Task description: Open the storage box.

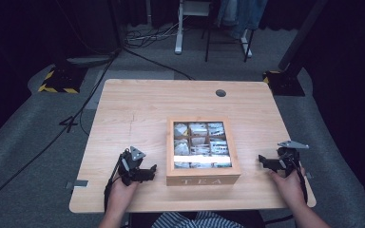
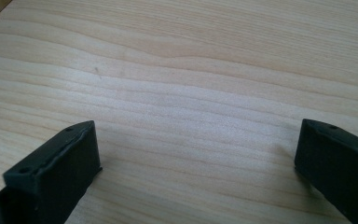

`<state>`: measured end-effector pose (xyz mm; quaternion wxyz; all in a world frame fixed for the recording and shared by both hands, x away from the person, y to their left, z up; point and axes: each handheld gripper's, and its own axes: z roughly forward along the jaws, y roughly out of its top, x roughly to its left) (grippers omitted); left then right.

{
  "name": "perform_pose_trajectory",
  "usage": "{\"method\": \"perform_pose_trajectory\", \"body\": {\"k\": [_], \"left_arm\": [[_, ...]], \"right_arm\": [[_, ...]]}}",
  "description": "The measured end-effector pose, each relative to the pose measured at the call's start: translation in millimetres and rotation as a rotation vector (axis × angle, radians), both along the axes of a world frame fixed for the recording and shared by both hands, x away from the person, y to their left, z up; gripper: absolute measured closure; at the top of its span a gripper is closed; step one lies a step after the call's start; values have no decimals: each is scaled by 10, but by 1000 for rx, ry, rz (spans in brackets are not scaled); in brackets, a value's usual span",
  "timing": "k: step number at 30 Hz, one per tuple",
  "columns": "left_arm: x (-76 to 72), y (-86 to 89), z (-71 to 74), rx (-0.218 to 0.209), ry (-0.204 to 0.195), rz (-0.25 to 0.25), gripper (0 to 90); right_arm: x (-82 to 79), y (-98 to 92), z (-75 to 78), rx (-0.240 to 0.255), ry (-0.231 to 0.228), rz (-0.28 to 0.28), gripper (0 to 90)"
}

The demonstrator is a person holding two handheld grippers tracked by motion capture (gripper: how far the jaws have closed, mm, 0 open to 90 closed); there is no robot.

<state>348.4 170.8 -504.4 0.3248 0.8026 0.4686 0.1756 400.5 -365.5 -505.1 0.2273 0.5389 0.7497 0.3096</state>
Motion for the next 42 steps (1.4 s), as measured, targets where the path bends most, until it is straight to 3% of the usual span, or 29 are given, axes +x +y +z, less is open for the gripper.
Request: {"method": "perform_pose_trajectory", "body": {"k": [2,6,8,9,10,11,18,23,28,31,34,42], "left_arm": [[6,46,2,4,1,-47,108],[14,85,2,8,-1,-91,107],[22,113,3,8,1,-123,106],[22,113,3,8,1,-123,104],[34,131,4,8,3,-122,104],[34,131,4,8,3,-122,104],[47,142,2,3,5,-120,102],[57,167,6,9,5,-145,110],[62,172,4,9,-2,-146,115],[61,171,3,8,-2,-145,115],[61,170,5,9,-1,-142,116],[60,164,4,4,-1,-133,120]], "right_arm": [[-6,-8,1,-2,0,7,1],[-20,-13,8,2,9,8,9],[-40,-26,18,0,-2,31,74],[-40,-26,18,0,-2,31,74],[-68,-38,35,4,-6,43,152],[-68,-38,35,4,-6,43,152],[-124,-103,103,7,12,41,378],[-166,-123,162,24,-1,45,406],[-275,-158,310,77,-50,41,409],[-315,-145,367,70,-62,53,415],[-383,-94,480,20,-90,90,445],[-491,-14,622,73,-98,142,461]]}}
